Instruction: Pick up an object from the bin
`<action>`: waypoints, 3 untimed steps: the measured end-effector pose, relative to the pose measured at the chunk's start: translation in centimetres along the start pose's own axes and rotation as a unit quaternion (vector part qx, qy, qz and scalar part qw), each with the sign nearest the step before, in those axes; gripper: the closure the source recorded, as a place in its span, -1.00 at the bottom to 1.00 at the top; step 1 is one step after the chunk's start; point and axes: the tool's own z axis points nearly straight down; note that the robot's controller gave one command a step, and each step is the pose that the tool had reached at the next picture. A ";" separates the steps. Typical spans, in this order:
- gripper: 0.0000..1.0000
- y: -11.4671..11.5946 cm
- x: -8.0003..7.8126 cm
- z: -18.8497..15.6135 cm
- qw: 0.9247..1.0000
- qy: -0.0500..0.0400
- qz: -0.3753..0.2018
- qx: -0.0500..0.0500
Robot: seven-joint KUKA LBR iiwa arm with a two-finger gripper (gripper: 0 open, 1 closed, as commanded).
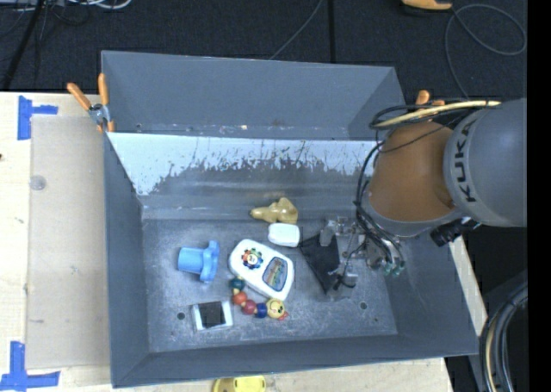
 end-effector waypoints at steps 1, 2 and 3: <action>-1.00 -1.0 -0.9 1.6 0.999 -0.001 -0.041 0.001; -1.00 -1.3 -2.4 2.3 0.984 -0.002 -0.177 0.001; 1.00 -1.1 -0.9 1.6 0.999 0.000 -0.041 0.000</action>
Offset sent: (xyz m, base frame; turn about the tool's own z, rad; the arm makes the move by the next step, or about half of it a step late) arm 0.0221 -0.0150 -0.0229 -0.3556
